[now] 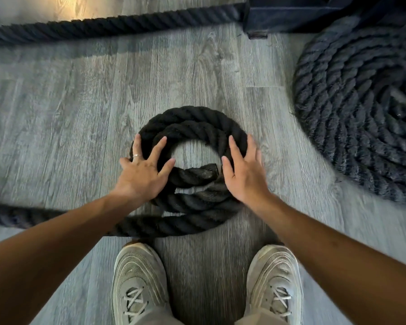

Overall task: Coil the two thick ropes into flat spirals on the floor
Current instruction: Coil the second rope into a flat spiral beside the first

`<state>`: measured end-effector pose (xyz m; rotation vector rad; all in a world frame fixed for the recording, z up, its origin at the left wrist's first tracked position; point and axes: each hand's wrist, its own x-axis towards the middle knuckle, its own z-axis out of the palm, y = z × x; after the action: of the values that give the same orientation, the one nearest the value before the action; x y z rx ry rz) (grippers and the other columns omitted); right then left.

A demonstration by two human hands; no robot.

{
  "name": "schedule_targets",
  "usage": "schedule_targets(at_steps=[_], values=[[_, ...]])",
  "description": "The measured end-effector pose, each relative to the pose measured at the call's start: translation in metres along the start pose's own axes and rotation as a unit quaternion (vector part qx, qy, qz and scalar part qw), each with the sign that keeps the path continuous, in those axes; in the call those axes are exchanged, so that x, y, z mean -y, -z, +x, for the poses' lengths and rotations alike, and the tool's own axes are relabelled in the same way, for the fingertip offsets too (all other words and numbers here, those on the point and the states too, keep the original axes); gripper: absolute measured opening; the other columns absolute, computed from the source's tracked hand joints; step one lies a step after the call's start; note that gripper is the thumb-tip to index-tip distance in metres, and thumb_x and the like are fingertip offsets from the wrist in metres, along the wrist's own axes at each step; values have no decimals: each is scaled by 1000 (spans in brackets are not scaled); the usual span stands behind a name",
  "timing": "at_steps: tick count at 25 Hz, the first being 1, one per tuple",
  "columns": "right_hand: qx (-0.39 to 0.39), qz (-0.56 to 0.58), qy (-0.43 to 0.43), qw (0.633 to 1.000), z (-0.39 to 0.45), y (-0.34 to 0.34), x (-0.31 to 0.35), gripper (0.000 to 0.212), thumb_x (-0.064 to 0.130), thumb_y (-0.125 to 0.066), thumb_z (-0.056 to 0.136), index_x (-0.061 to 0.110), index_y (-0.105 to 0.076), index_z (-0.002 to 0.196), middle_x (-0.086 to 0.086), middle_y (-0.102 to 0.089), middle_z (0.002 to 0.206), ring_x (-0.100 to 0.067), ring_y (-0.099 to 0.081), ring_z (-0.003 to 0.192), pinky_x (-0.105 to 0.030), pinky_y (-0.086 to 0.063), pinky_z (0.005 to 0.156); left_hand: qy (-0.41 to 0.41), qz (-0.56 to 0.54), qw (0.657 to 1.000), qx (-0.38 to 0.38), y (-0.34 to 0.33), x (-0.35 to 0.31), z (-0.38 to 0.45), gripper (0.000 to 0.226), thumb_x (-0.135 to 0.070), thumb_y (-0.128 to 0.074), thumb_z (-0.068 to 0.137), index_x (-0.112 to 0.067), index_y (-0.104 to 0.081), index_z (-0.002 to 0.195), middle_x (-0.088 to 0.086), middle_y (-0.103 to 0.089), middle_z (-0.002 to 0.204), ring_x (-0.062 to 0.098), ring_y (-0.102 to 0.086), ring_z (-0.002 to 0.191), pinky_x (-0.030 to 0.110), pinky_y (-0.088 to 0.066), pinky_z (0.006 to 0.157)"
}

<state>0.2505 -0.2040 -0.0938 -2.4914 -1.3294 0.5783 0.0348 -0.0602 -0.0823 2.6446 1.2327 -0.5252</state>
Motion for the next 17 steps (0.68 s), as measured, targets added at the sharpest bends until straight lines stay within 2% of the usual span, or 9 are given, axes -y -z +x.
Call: schedule_targets(at_steps=[1,2,4,5,6,8,10,14,17], values=[[20,-18,50,998,15,7,-6,61,50,-33,105,31,-20,161,-16,1,168,-38,-10,152,-55,-21,119,5,-23,1000,-19,-1,-1,-14,55,-56,-10,100,-54,11,151,17,-1,170,58,-6,148,65,-41,98],[37,-41,92,994,30,16,-9,60,52,-32,105,35,-19,161,-11,2,169,-34,-6,154,-52,-13,121,9,-56,997,-47,-1,-3,-28,60,-54,-28,103,-54,9,150,26,-17,164,65,-24,139,66,-49,88],[55,-100,125,986,57,30,-8,60,60,-30,102,42,-18,159,-5,-2,170,-28,-3,155,-50,0,122,10,-101,988,-115,0,-7,-52,72,-49,-63,95,-44,-15,148,38,-44,139,69,-58,98,60,-59,63],[49,-119,103,986,64,32,-5,63,65,-30,100,44,-17,158,-4,-7,170,-28,-5,155,-52,0,123,22,-93,988,-118,4,-6,-55,67,-56,-61,93,-43,-22,146,37,-48,133,63,-65,85,56,-59,58],[36,-120,57,990,64,32,0,69,69,-30,98,42,-15,159,-6,-12,168,-30,-9,154,-54,-4,123,50,-86,990,-100,9,-4,-51,60,-69,-48,93,-45,-27,144,34,-47,132,55,-68,81,51,-58,60],[-1,-62,-58,996,47,21,10,78,73,-28,96,35,-6,161,-13,-14,166,-38,-15,151,-58,-11,121,79,-73,989,-97,17,4,-33,55,-76,-32,91,-44,-46,134,24,-50,121,47,-67,86,47,-54,68],[-37,-11,-107,994,3,-1,20,81,70,-26,97,28,2,161,-18,-5,167,-42,-13,150,-61,-14,119,55,-110,985,-121,28,12,-12,45,-62,-46,94,-31,-56,124,21,-51,111,48,-60,96,51,-52,77],[-55,50,-119,990,-66,-28,22,84,68,-32,97,22,-6,162,-11,1,168,-41,-22,141,-61,-24,113,55,-179,978,-96,28,31,13,55,-54,-57,93,-32,-50,142,27,-48,132,46,-45,124,53,-41,104],[-42,113,-117,986,-61,-26,16,87,64,-43,97,21,-6,162,-2,7,167,-35,-16,135,-58,-27,111,100,-300,948,-48,27,40,18,63,-58,-61,91,-43,-41,150,21,-49,137,38,-54,122,43,-43,105]])
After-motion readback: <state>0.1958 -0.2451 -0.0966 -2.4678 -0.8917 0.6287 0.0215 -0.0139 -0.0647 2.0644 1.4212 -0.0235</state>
